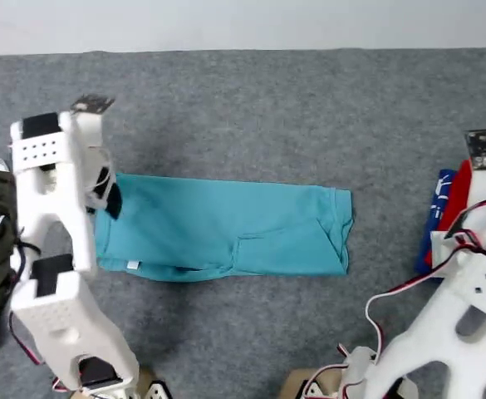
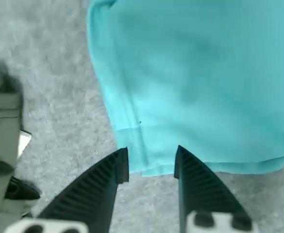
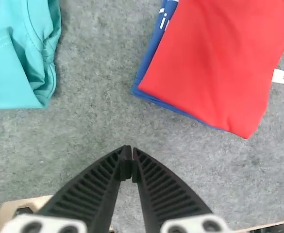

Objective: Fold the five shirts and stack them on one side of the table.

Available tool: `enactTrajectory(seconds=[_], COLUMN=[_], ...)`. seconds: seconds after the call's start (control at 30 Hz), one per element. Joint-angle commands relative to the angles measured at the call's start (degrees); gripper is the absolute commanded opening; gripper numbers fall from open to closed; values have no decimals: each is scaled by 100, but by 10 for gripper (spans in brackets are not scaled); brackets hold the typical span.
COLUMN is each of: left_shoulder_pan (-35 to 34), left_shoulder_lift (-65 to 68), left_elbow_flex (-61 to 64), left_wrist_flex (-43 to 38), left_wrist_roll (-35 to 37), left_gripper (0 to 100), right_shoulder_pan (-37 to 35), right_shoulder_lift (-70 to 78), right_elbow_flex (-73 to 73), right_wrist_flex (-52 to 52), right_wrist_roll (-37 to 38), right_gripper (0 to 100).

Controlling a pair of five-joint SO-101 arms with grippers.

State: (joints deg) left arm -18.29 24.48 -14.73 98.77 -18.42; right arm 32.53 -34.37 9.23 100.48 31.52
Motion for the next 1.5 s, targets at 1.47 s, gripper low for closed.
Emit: enactTrajectory(seconds=[1.47], left_shoulder_pan=[44], left_shoulder_lift=[2716], left_elbow_flex=[-1815], left_wrist_flex=[176], left_wrist_roll=[-229], left_gripper=[4], right_shoulder_pan=[-136], right_shoulder_lift=[-75], right_elbow_flex=[-18], right_wrist_flex=[110], right_wrist_roll=[-149], right_gripper=[10])
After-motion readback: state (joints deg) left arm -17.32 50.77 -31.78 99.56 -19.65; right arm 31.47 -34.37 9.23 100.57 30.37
